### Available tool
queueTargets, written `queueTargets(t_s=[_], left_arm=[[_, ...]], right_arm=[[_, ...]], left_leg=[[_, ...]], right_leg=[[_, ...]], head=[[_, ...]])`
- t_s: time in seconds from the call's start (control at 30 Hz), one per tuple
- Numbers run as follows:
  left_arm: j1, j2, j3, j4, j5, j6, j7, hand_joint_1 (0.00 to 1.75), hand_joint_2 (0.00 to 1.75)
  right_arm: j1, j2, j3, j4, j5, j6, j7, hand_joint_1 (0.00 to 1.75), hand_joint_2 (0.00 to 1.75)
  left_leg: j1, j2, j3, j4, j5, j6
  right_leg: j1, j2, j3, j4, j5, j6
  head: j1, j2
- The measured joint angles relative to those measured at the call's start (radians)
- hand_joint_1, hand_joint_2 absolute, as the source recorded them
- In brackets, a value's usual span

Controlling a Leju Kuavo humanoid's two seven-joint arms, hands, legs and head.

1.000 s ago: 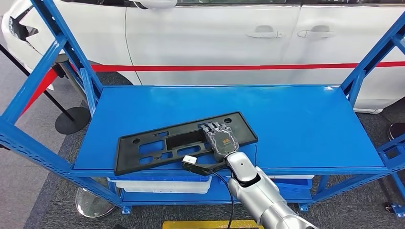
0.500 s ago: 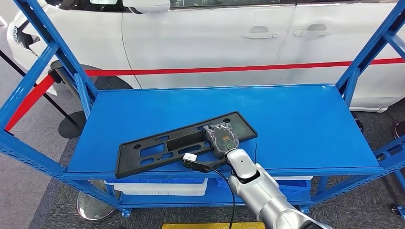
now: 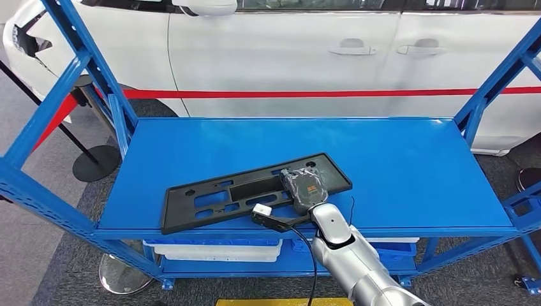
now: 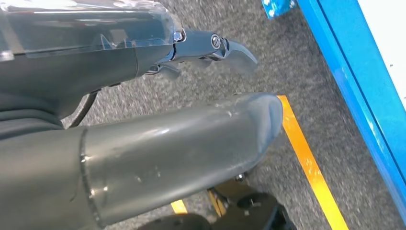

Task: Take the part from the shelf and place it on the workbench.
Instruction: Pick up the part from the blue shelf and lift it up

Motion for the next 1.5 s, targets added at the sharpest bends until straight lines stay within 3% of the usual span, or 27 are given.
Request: queueTargets(t_s=[0.03, 0.07, 0.1, 0.17, 0.23, 0.27, 0.4, 0.47, 0.53, 0.57, 0.6, 0.63, 0.7, 0.77, 0.87, 0.93, 1.03, 1.07, 1.13, 1.17, 1.23, 1.3, 1.43, 1.5], left_arm=[[0.000, 0.000, 0.000, 0.000, 0.000, 0.001, 0.000, 0.00, 0.00], [0.001, 0.000, 0.000, 0.000, -0.001, 0.001, 0.000, 0.00, 0.00], [0.001, 0.000, 0.000, 0.000, 0.000, 0.002, 0.000, 0.00, 0.00], [0.002, 0.000, 0.000, 0.000, 0.002, 0.003, -0.002, 0.00, 0.00], [0.002, 0.000, 0.001, 0.000, 0.005, 0.003, -0.005, 0.00, 0.00], [0.003, -0.001, 0.002, 0.000, 0.007, 0.004, -0.006, 0.00, 0.00], [0.004, 0.000, 0.007, 0.000, 0.012, 0.010, -0.008, 0.00, 0.00], [0.005, 0.000, 0.010, 0.000, 0.016, 0.012, -0.008, 0.00, 0.00], [0.007, 0.000, 0.013, 0.000, 0.021, 0.013, -0.008, 0.00, 0.00], [0.009, 0.000, 0.016, 0.000, 0.023, 0.014, -0.008, 0.00, 0.00], [0.011, 0.000, 0.019, 0.000, 0.025, 0.015, -0.008, 0.00, 0.00], [0.013, 0.000, 0.023, 0.000, 0.025, 0.016, -0.008, 0.00, 0.00], [0.014, 0.000, 0.027, 0.000, 0.025, 0.016, -0.008, 0.00, 0.00], [0.013, 0.000, 0.029, 0.000, 0.025, 0.017, -0.009, 0.00, 0.00], [0.013, -0.001, 0.031, 0.000, 0.025, 0.017, -0.010, 0.00, 0.00], [0.013, -0.002, 0.032, 0.000, 0.025, 0.017, -0.010, 0.00, 0.00], [0.012, -0.003, 0.033, 0.000, 0.025, 0.017, -0.011, 0.00, 0.00], [0.013, -0.003, 0.034, 0.000, 0.025, 0.017, -0.011, 0.00, 0.00], [0.013, -0.003, 0.034, 0.000, 0.026, 0.018, -0.011, 0.00, 0.00], [0.013, -0.003, 0.035, 0.000, 0.027, 0.018, -0.011, 0.00, 0.00], [0.013, -0.004, 0.037, 0.000, 0.032, 0.019, -0.010, 0.00, 0.00], [0.013, -0.006, 0.045, 0.000, 0.043, 0.022, -0.010, 0.00, 0.00], [0.017, -0.008, 0.065, 0.000, 0.066, 0.031, -0.009, 0.00, 0.00], [0.017, -0.010, 0.076, 0.000, 0.075, 0.035, -0.011, 0.00, 0.00]], right_arm=[[0.007, -0.002, -0.005, -0.006, -0.013, -0.002, -0.010, 1.75, 1.75], [0.013, -0.003, -0.011, -0.013, -0.030, -0.004, -0.023, 1.75, 1.75], [0.020, -0.004, -0.016, -0.021, -0.051, -0.006, -0.038, 1.75, 1.75], [0.036, -0.005, -0.027, -0.052, -0.124, -0.004, -0.081, 1.75, 1.75], [0.052, -0.004, -0.040, -0.111, -0.241, 0.014, -0.135, 1.75, 1.75], [0.062, -0.002, -0.045, -0.148, -0.305, 0.029, -0.156, 1.75, 1.75], [0.125, 0.002, -0.053, -0.328, -0.545, 0.108, -0.214, 1.75, 1.75], [0.162, 0.002, -0.054, -0.422, -0.643, 0.139, -0.229, 1.75, 1.75], [0.197, 0.001, -0.055, -0.499, -0.714, 0.154, -0.244, 1.75, 1.75], [0.215, -0.002, -0.055, -0.536, -0.753, 0.160, -0.257, 1.75, 1.75], [0.231, -0.007, -0.055, -0.574, -0.794, 0.167, -0.269, 1.75, 1.75], [0.244, -0.011, -0.055, -0.612, -0.831, 0.174, -0.277, 1.75, 1.75], [0.257, -0.019, -0.055, -0.678, -0.868, 0.181, -0.279, 1.75, 1.75], [0.260, -0.026, -0.056, -0.724, -0.875, 0.184, -0.278, 1.75, 1.75], [0.271, -0.034, -0.056, -0.768, -0.876, 0.188, -0.278, 1.75, 1.75], [0.274, -0.039, -0.056, -0.787, -0.876, 0.189, -0.278, 1.75, 1.75], [0.279, -0.046, -0.056, -0.803, -0.877, 0.189, -0.278, 1.75, 1.75], [0.282, -0.050, -0.056, -0.803, -0.880, 0.188, -0.280, 1.75, 1.75], [0.290, -0.055, -0.056, -0.806, -0.895, 0.184, -0.290, 1.75, 1.75], [0.294, -0.058, -0.056, -0.812, -0.911, 0.181, -0.299, 1.75, 1.75], [0.302, -0.068, -0.057, -0.848, -0.958, 0.177, -0.319, 1.75, 1.75], [0.313, -0.087, -0.061, -0.916, -1.010, 0.173, -0.333, 1.75, 1.75], [0.371, -0.136, -0.083, -1.049, -1.084, 0.174, -0.351, 1.75, 1.75], [0.416, -0.153, -0.097, -1.105, -1.129, 0.179, -0.377, 1.75, 1.75]], left_leg=[[0.000, 0.001, -0.001, 0.000, 0.000, 0.001], [-0.001, 0.001, -0.001, 0.001, 0.000, 0.001], [0.000, 0.001, 0.000, 0.001, -0.001, 0.000], [0.000, 0.000, 0.005, 0.002, -0.003, -0.003], [-0.003, 0.000, 0.008, 0.005, -0.008, -0.013], [-0.005, 0.001, 0.008, 0.006, -0.010, -0.019], [0.000, 0.001, 0.005, 0.017, -0.022, -0.044], [0.002, 0.001, -0.031, 0.096, -0.072, -0.051], [0.002, 0.001, -0.094, 0.229, -0.137, -0.057], [0.002, 0.001, -0.117, 0.276, -0.151, -0.059], [0.002, 0.001, -0.125, 0.289, -0.144, -0.059], [0.002, 0.001, -0.113, 0.260, -0.117, -0.057], [0.001, 0.001, -0.053, 0.128, -0.045, -0.050], [-0.003, 0.000, -0.011, 0.033, -0.014, -0.041], [-0.006, -0.003, -0.008, 0.014, -0.013, -0.024], [-0.001, -0.003, -0.004, 0.004, -0.007, -0.010], [0.000, -0.003, -0.002, -0.002, -0.004, 0.001], [-0.001, -0.003, -0.003, -0.001, -0.004, 0.001], [-0.001, -0.004, -0.002, 0.000, -0.006, 0.002], [-0.001, -0.005, -0.002, 0.001, -0.007, 0.001], [-0.001, -0.007, 0.000, 0.004, -0.011, -0.003], [-0.005, -0.010, -0.002, 0.011, -0.017, -0.012], [-0.006, -0.010, -0.002, 0.016, -0.027, -0.033], [-0.005, -0.008, -0.021, 0.070, -0.065, -0.042]], right_leg=[[-0.001, 0.000, -0.030, 0.061, -0.023, 0.002], [-0.002, 0.000, -0.048, 0.096, -0.028, 0.004], [-0.003, 0.000, -0.047, 0.094, -0.014, 0.004], [-0.003, 0.000, 0.008, -0.014, 0.053, -0.001], [0.001, 0.000, 0.067, -0.137, 0.096, -0.012], [0.004, 0.000, 0.081, -0.169, 0.102, -0.017], [0.004, -0.002, 0.086, -0.184, 0.105, -0.039], [0.000, -0.005, 0.086, -0.189, 0.109, -0.049], [0.002, -0.007, 0.082, -0.188, 0.108, -0.053], [0.004, -0.008, 0.081, -0.186, 0.107, -0.054], [0.005, -0.008, 0.080, -0.185, 0.106, -0.054], [0.005, -0.007, 0.080, -0.183, 0.105, -0.053], [0.006, -0.006, 0.082, -0.178, 0.100, -0.050], [0.009, -0.004, 0.079, -0.173, 0.097, -0.042], [0.009, -0.003, 0.076, -0.174, 0.097, -0.026], [0.008, -0.004, 0.065, -0.146, 0.075, -0.015], [0.005, -0.004, -0.019, 0.027, -0.012, -0.005], [0.004, -0.004, -0.048, 0.081, -0.028, -0.002], [0.003, -0.004, -0.069, 0.113, -0.020, 0.000], [0.002, -0.004, -0.057, 0.085, 0.004, -0.001], [0.002, -0.005, -0.003, -0.031, 0.068, -0.007], [0.005, -0.004, 0.048, -0.142, 0.106, -0.015], [0.007, -0.004, 0.061, -0.173, 0.104, -0.034], [0.002, -0.006, 0.068, -0.180, 0.105, -0.045]], head=[[0.001, 0.000], [0.001, 0.000], [0.001, 0.000], [0.002, 0.000], [0.002, 0.000], [0.002, 0.000], [0.002, 0.000], [-0.004, 0.000], [-0.010, 0.000], [-0.010, 0.000], [-0.010, 0.000], [-0.010, 0.000], [-0.010, 0.000], [-0.009, 0.000], [-0.009, 0.000], [-0.006, 0.000], [0.002, 0.000], [0.002, 0.000], [0.002, 0.000], [0.002, 0.000], [0.003, 0.000], [0.003, 0.000], [0.000, 0.000], [-0.004, 0.000]])
